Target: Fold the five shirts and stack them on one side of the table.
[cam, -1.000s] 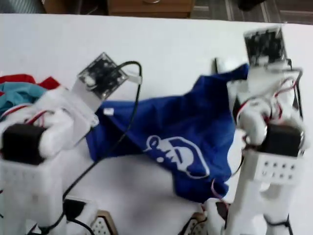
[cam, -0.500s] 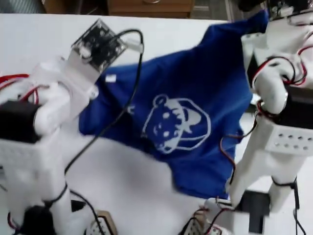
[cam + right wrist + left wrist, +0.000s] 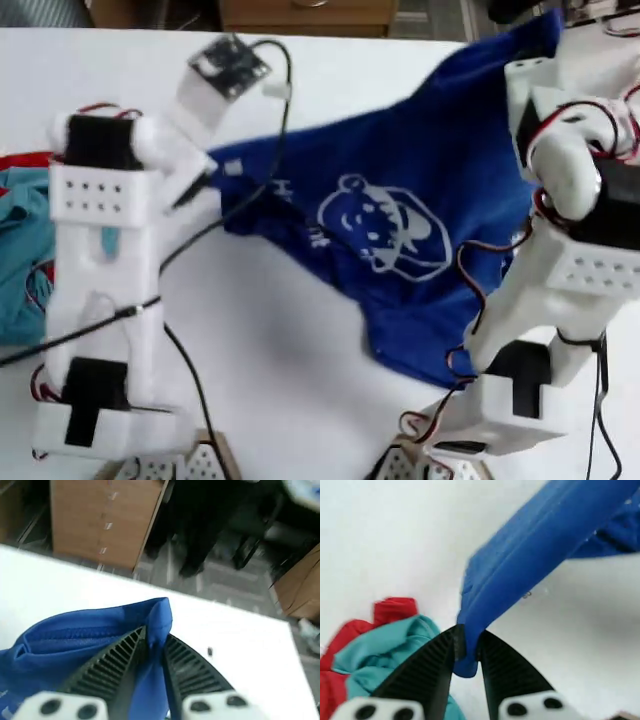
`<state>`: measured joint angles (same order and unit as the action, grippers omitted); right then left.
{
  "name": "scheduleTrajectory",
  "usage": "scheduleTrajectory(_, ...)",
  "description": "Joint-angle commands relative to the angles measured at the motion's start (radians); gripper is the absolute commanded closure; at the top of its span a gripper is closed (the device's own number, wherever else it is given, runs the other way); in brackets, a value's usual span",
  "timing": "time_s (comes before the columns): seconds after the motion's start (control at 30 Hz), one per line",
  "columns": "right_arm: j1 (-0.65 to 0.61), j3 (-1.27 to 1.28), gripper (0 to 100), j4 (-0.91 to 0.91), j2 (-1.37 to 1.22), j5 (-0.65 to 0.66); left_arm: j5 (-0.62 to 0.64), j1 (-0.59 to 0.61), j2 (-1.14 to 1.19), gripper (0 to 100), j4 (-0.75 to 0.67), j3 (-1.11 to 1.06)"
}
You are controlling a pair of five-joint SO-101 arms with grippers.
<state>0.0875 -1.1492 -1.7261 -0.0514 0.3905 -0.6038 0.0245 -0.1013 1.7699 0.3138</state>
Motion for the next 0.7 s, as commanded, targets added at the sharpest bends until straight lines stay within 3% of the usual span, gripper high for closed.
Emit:
scheduleTrajectory(0.0, -0.024, 0.074, 98.1, -0.013, -0.002, 0.000, -0.005, -0.011, -0.005, 97, -0.014, -0.076)
scheduleTrajectory(0.13, -0.024, 0.138, 98.1, -0.013, -0.002, 0.000, -0.084, 0.017, -0.011, 97, -0.017, -0.127)
scheduleTrajectory(0.47, -0.016, -0.017, 98.1, -0.002, 0.068, -0.002, -0.081, 0.061, -0.140, 97, 0.012, 0.153)
scheduleTrajectory(0.67, -0.016, -0.109, 98.1, -0.002, 0.154, -0.002, -0.037, 0.061, -0.302, 97, 0.012, 0.173)
